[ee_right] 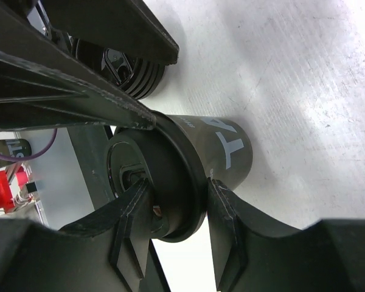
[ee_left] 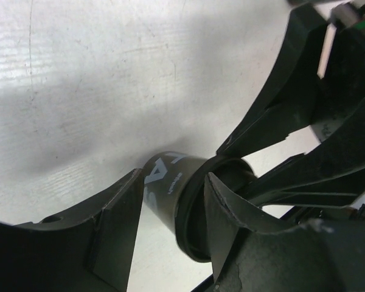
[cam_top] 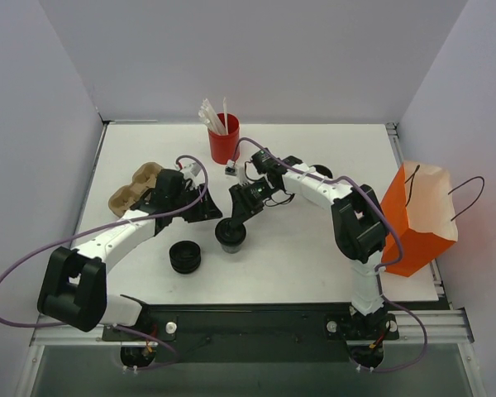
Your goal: Pack the takeout coffee
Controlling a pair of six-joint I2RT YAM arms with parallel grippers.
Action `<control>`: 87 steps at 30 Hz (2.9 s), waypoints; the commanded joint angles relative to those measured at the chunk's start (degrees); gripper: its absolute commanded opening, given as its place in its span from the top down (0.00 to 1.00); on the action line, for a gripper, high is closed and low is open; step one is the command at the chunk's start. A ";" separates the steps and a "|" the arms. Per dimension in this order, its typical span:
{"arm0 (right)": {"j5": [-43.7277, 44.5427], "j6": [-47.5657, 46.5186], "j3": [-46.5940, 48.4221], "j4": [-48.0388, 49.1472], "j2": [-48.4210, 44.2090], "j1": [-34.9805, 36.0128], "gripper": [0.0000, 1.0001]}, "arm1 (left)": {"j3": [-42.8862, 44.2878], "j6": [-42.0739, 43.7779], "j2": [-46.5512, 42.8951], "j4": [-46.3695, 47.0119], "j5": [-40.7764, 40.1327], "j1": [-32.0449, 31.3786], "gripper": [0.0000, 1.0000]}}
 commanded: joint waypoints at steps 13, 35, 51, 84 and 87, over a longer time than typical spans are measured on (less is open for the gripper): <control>12.12 -2.78 -1.76 -6.92 2.67 0.57 0.67 | -4.21 5.14 -8.43 -3.28 -0.85 0.16 0.47; 13.35 -1.11 -2.90 -4.81 3.11 0.66 0.69 | -11.51 -1.28 -2.98 1.56 -5.85 -0.19 0.53; 16.17 5.74 -19.60 10.31 -1.81 -1.88 0.71 | -23.10 -9.19 1.16 6.65 -15.52 -9.41 0.59; 22.84 18.49 -25.84 17.61 -15.70 0.04 0.71 | -5.01 -3.91 -15.45 -5.04 -6.21 -6.60 0.42; 24.33 19.72 -26.11 17.87 -16.23 0.40 0.71 | -6.76 -4.88 -15.81 -1.97 -5.25 -9.06 0.41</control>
